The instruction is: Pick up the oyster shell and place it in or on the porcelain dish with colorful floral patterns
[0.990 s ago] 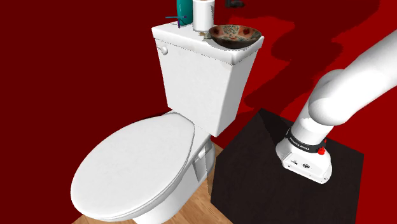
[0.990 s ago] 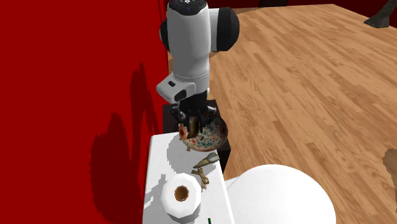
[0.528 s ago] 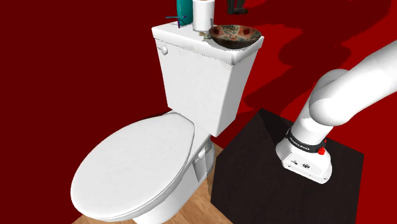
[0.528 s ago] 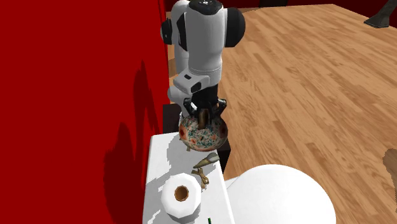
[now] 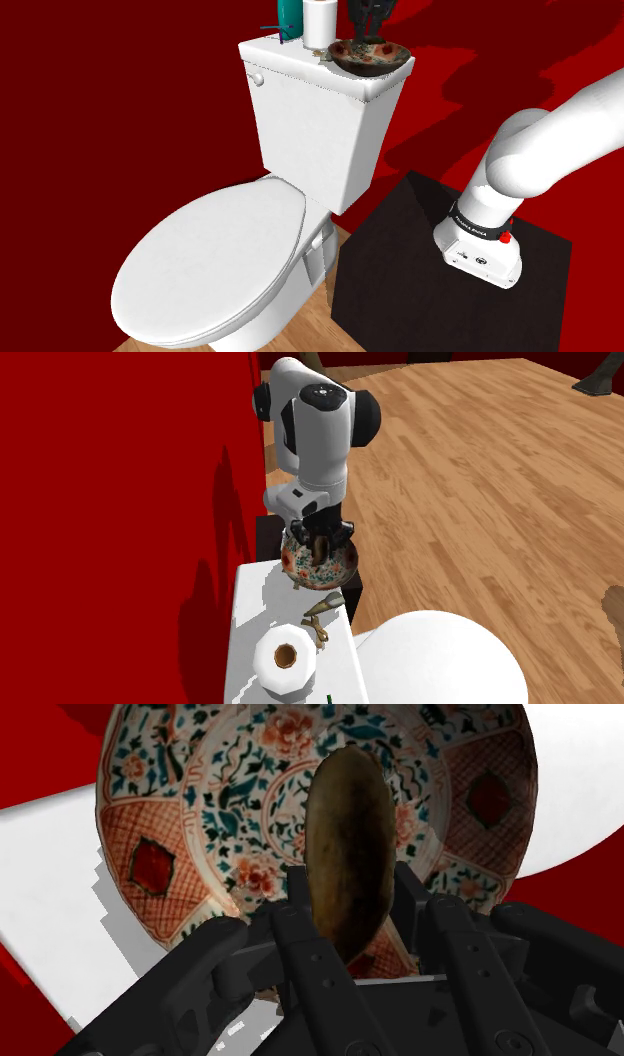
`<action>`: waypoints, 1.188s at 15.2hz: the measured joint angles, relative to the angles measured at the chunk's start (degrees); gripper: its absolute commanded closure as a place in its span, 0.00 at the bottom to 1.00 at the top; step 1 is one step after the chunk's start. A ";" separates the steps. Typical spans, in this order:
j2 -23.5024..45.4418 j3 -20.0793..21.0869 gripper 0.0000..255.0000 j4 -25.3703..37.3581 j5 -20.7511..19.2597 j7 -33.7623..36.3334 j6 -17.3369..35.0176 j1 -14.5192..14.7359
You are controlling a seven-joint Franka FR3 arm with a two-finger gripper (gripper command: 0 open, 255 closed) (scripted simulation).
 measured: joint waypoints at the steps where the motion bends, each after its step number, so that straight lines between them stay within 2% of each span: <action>1: -0.18 0.05 1.00 -0.89 0.03 0.05 0.70 0.02; 8: -0.77 -0.04 1.00 -2.98 -0.01 -0.08 2.23 -0.01; 9: -0.78 -0.05 0.00 -3.00 -0.01 -0.08 2.24 -0.01; 15: -0.79 -0.05 0.00 -3.02 -0.01 -0.09 2.25 -0.02; 18: 0.14 0.04 0.00 1.96 0.01 0.06 -1.73 0.02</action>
